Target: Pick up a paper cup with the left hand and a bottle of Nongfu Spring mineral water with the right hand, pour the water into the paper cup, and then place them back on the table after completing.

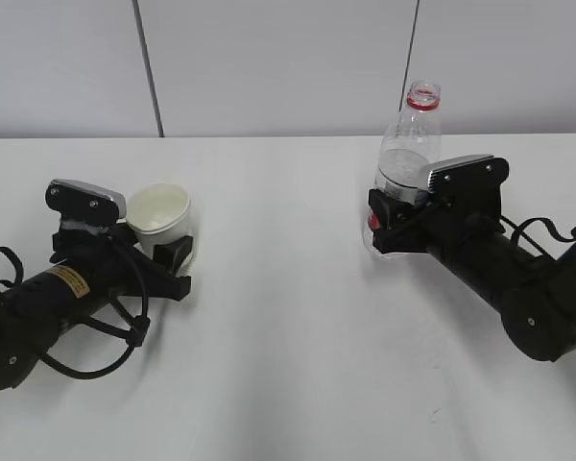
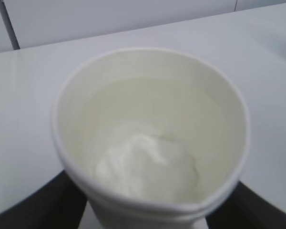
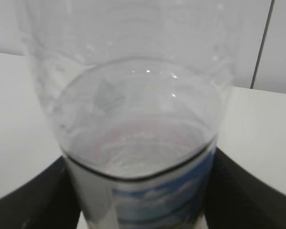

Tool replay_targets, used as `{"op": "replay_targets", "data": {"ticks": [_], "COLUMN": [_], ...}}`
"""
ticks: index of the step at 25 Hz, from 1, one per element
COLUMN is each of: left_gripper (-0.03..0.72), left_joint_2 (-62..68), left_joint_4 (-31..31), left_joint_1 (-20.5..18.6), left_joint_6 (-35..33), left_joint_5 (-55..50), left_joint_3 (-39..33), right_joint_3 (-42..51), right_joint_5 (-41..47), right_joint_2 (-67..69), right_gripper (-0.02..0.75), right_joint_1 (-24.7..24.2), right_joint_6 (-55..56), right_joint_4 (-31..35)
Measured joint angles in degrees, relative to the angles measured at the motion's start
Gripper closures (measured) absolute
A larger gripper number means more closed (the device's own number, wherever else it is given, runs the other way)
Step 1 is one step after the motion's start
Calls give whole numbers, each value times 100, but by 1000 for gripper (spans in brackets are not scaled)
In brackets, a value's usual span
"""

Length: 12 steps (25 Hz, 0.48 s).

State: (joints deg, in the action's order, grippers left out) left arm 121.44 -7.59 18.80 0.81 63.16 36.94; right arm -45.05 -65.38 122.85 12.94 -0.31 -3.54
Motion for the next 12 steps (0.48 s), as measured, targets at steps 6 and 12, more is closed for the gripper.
{"op": "replay_targets", "data": {"ticks": [6,12], "left_gripper": [238,238], "left_joint_2": [272,410], "left_joint_4": [19,64], "left_joint_1": [0,0], "left_joint_6": [-10,-10], "left_joint_5": [275,388], "left_joint_3": [22,56], "right_joint_3": [9,9], "right_joint_5": [0,0], "right_joint_2": [0,0], "right_gripper": [244,244], "right_joint_1": [0,0], "right_joint_6": [-18,-18], "right_joint_4": [14,18]}}
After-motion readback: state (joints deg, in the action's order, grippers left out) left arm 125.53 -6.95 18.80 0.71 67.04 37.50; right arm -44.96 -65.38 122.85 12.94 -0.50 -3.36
